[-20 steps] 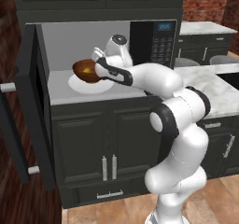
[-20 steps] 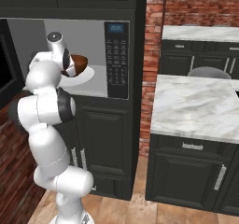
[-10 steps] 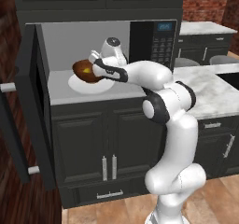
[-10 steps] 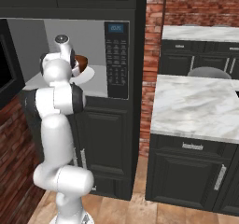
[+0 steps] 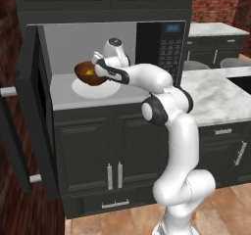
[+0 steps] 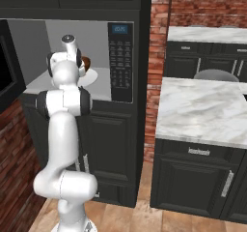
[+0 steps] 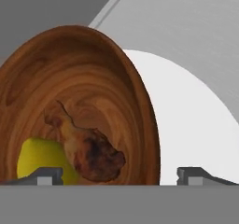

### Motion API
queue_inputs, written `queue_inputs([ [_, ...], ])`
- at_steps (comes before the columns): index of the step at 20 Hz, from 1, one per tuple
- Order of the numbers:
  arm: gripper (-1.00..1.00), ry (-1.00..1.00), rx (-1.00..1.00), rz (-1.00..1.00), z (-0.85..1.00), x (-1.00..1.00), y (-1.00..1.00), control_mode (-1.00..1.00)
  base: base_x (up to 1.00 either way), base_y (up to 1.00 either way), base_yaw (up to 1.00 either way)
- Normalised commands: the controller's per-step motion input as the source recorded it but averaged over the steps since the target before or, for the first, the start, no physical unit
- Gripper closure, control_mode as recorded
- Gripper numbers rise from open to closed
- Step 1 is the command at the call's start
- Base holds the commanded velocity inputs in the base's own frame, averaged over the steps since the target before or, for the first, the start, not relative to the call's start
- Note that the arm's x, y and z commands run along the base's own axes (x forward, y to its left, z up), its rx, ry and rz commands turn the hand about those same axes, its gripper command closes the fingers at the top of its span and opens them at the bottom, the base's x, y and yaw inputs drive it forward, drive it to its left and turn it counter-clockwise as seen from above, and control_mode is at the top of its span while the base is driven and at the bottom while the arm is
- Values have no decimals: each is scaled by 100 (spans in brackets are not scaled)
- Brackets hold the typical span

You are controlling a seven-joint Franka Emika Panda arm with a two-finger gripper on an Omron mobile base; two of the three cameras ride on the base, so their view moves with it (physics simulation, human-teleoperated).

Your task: The microwave is finished heating the chicken drumstick and lemon. Take the bowl containing the food and place it on the dining counter.

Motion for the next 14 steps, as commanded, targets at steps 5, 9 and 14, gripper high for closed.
queue_inputs([
  [5,100,0,-2,0,-44,0,0,-100,0,0,0],
  [9,100,0,0,0,0,0,0,-100,0,0,0],
  [14,100,0,0,0,0,0,0,-100,0,0,0],
])
